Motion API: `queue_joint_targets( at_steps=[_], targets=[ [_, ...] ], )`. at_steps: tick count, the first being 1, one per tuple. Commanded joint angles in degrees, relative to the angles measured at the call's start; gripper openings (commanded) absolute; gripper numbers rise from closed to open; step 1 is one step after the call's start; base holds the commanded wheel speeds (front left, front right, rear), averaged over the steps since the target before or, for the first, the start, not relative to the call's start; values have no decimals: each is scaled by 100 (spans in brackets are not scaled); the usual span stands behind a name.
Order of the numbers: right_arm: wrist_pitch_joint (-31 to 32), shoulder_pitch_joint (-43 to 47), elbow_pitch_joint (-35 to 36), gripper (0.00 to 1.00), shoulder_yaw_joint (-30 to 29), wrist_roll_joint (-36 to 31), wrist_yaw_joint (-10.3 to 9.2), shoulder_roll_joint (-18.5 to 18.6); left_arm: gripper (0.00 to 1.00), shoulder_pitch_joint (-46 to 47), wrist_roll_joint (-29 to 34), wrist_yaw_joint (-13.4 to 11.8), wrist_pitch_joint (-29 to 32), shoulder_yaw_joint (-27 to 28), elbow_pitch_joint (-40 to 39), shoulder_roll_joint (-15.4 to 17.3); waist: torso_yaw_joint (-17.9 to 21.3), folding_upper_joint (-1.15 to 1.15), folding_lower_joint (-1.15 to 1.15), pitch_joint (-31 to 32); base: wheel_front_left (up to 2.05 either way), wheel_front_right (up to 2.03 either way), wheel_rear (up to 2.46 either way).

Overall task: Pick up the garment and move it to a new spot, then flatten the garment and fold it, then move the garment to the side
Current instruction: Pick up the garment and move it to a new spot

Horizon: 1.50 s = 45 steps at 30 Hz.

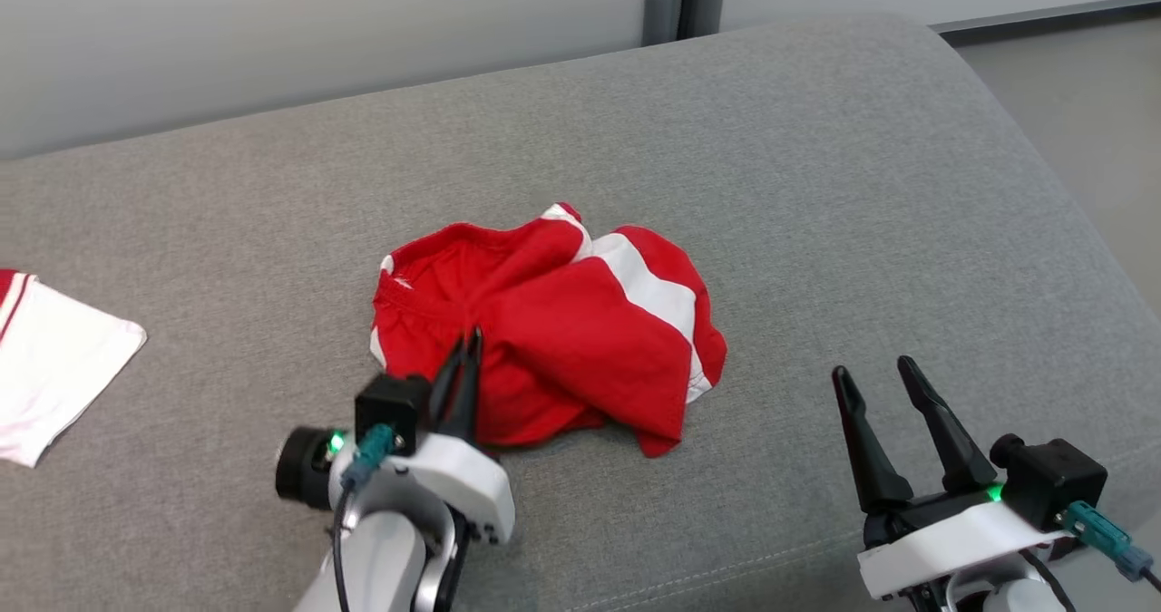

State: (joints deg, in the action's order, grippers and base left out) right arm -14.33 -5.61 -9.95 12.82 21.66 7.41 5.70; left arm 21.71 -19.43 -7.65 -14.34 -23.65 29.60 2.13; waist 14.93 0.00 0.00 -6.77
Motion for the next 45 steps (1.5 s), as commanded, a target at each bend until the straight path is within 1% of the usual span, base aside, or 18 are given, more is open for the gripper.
queue_joint_targets(
  at_steps=[1,3,4,10,13,14,15,18,23,25,29,32,35,40,45],
  targets=[
    [-67,-27,107,100,6,37,8,77,0,-149,100,-32,93,32,-131,96,-166,0,0,2,0,0,0],
    [-67,-11,92,100,-38,34,8,77,0,-298,125,-48,170,-30,-134,122,-230,0,0,14,0,0,0],
    [-67,11,68,100,-70,15,8,77,0,-552,173,-113,309,-115,-163,192,-343,0,0,38,0,0,0],
    [-67,17,62,100,-14,15,8,58,0,-956,264,-254,633,-241,-333,382,-518,0,0,65,0,0,0],
    [-67,56,68,100,-24,46,8,65,0,-1073,269,-301,770,-289,-516,416,-647,0,0,63,0,0,0],
    [-67,73,61,100,-26,52,8,70,55,-1094,284,-339,779,-291,-594,429,-686,0,0,62,0,0,0],
    [-67,87,48,100,-12,53,8,76,100,-1117,287,-378,781,-283,-675,437,-713,0,0,65,0,0,0],
    [-67,103,6,100,68,73,8,105,100,-1206,131,-441,677,-145,-973,409,-759,0,0,85,0,0,0],
    [-67,81,51,100,58,74,8,93,100,-1225,-6,-462,107,176,-1457,433,-768,0,0,147,0,0,0],
    [-67,63,87,100,7,-43,8,94,100,-1188,33,-477,-42,411,-1781,414,-741,0,0,214,0,0,0],
    [-67,42,146,100,-54,-261,8,82,100,-1182,441,-493,-62,748,-2444,354,-696,0,0,315,0,0,0],
    [-67,125,239,100,-146,-440,8,66,100,-1374,771,-505,-63,953,-2815,283,-717,0,0,459,0,0,0],
    [-67,303,320,100,-326,-554,8,21,100,-1690,909,-402,-64,1102,-2997,217,-805,0,0,579,0,0,0],
    [-67,605,611,100,-841,-762,8,-118,100,-2143,1064,-186,-65,1349,-2892,151,-1013,0,0,660,0,0,0],
    [-67,936,864,100,-1053,-837,8,-185,100,-2480,1210,-23,-65,1524,-3001,125,-1218,0,0,715,0,0,0]
  ],
)
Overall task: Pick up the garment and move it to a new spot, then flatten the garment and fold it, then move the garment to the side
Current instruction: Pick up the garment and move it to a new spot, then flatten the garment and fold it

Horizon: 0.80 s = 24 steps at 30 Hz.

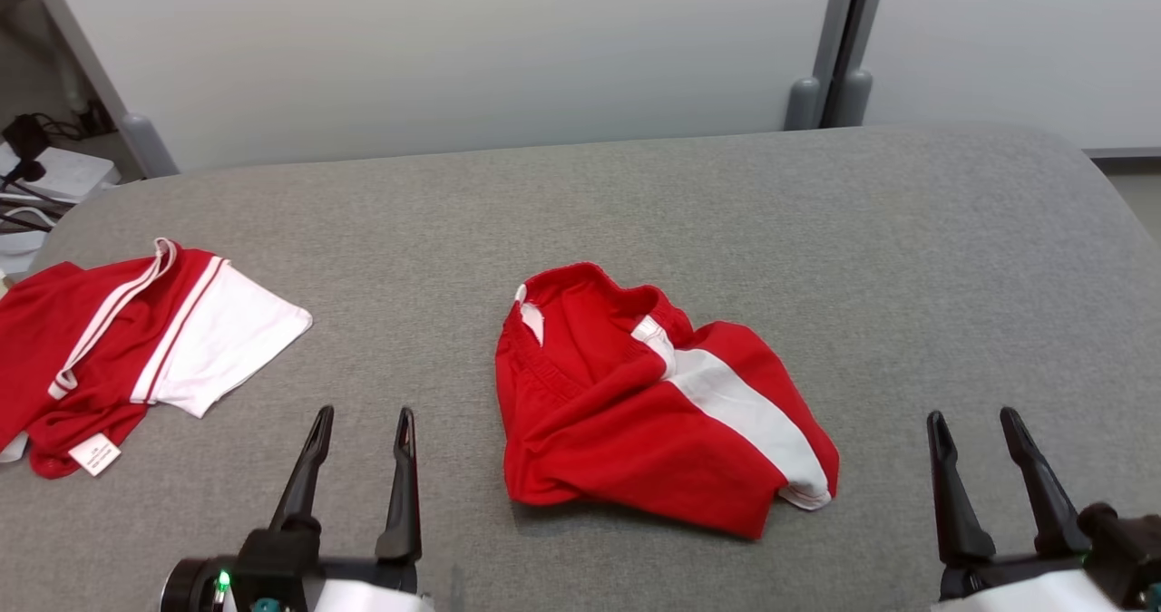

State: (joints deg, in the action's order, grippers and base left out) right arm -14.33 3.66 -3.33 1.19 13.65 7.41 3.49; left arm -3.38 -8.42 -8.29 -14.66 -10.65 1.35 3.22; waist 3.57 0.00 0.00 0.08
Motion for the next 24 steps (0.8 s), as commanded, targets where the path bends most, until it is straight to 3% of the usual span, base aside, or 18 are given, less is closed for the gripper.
queue_joint_targets(
  at_steps=[1,10,24],
  targets=[
    [-67,9,203,100,109,-36,8,35,100,29,109,41,-33,225,-175,16,-82,0,0,30,0,0,0],
    [-67,311,125,100,335,-81,8,26,100,-215,286,248,-33,330,-26,-11,-256,0,0,81,0,0,0],
    [-67,136,86,100,471,-55,8,16,100,-122,311,251,-33,333,94,-32,-255,0,0,59,0,0,0]
  ],
)
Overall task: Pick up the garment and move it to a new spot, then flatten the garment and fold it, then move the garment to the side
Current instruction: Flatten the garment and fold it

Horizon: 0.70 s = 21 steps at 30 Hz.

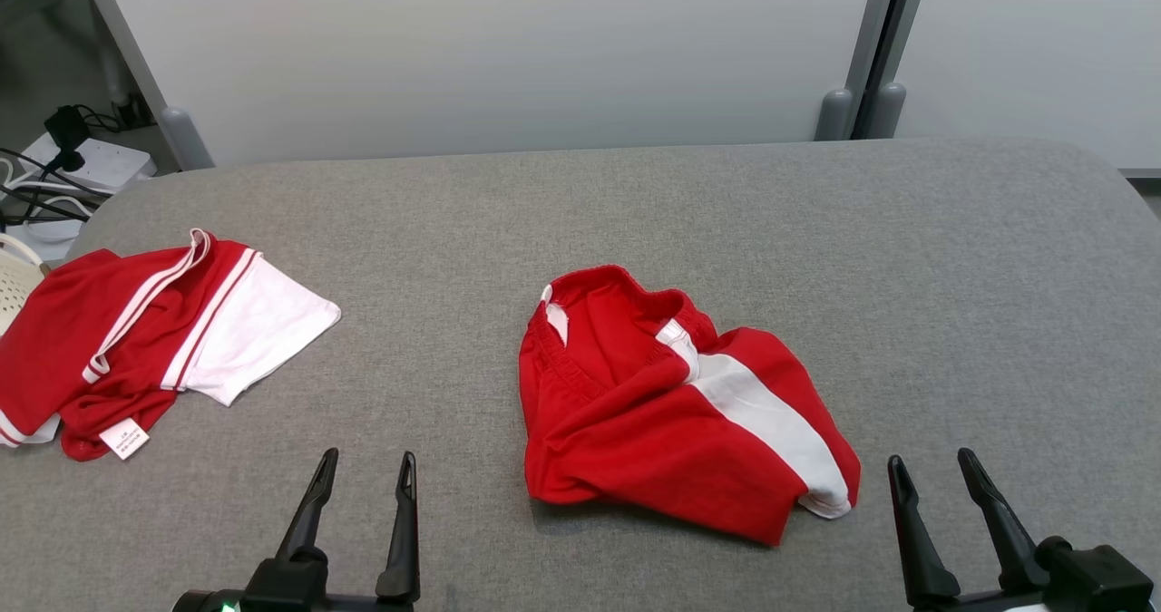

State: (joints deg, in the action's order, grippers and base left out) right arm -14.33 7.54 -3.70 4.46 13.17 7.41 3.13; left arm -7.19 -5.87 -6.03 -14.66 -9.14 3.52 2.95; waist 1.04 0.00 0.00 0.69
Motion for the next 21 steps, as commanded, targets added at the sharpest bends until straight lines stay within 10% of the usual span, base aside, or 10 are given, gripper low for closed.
queue_joint_targets(
  at_steps=[1,13,21],
  targets=[
    [-67,-259,120,100,150,-10,8,57,100,264,64,24,-33,179,-125,-5,-3,0,0,-5,0,0,0],
    [-67,-411,51,100,336,-22,8,109,100,763,51,355,-34,-205,362,-6,189,0,0,-168,0,0,0],
    [-67,-678,74,100,370,-17,8,137,100,2679,-1029,746,654,-1160,1383,-7,848,0,0,-558,0,0,0]
  ],
)
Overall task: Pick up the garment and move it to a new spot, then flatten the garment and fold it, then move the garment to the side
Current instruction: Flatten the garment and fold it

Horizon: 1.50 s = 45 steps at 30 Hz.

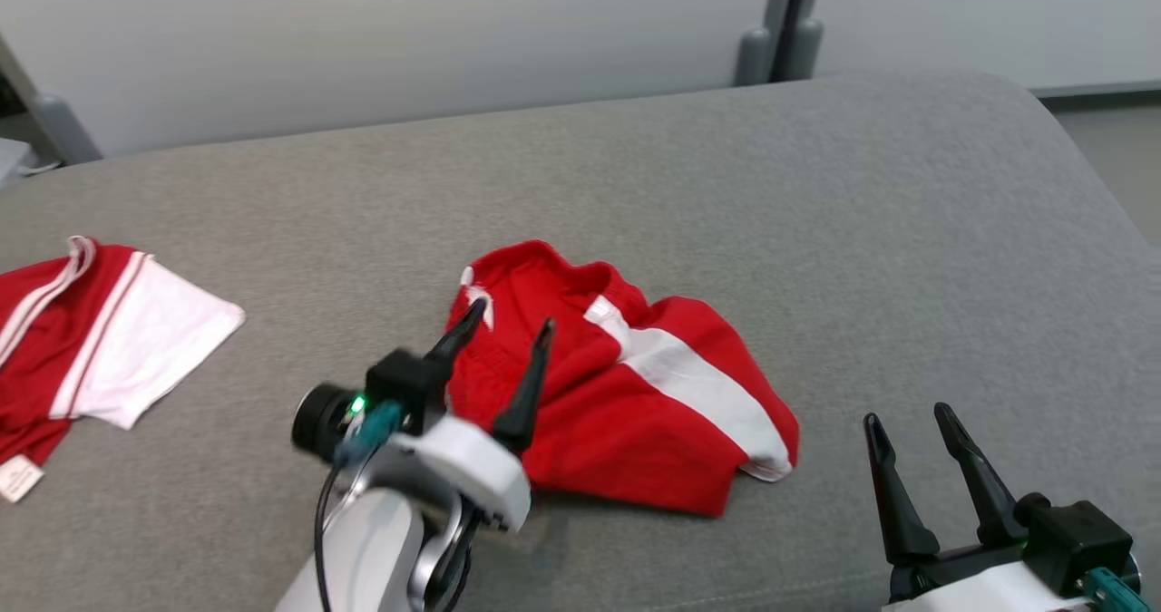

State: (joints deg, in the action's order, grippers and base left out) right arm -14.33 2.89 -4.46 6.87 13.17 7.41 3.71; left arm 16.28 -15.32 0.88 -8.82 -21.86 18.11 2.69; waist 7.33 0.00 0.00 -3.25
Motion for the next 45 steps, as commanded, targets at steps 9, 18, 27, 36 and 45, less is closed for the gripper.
queue_joint_targets(
  at_steps=[9,18,27,36,45],
  targets=[
    [-67,-357,226,100,279,78,8,56,100,1589,-134,200,1243,-244,758,154,938,0,0,-569,0,0,0],
    [-67,-624,412,100,1212,859,8,285,100,2327,105,247,2578,-433,1473,655,1400,0,0,-969,0,0,0],
    [-67,-640,445,100,1207,959,8,399,79,2053,-114,222,3589,-486,904,803,1369,0,0,-938,0,0,0],
    [-67,-773,535,100,1240,974,8,435,0,1662,-310,147,4292,-571,-11,878,1312,0,0,-968,0,0,0],
    [-67,-727,510,100,1281,999,8,520,0,1729,29,-162,3477,-517,-476,961,1206,0,0,-892,0,0,0]
  ],
)
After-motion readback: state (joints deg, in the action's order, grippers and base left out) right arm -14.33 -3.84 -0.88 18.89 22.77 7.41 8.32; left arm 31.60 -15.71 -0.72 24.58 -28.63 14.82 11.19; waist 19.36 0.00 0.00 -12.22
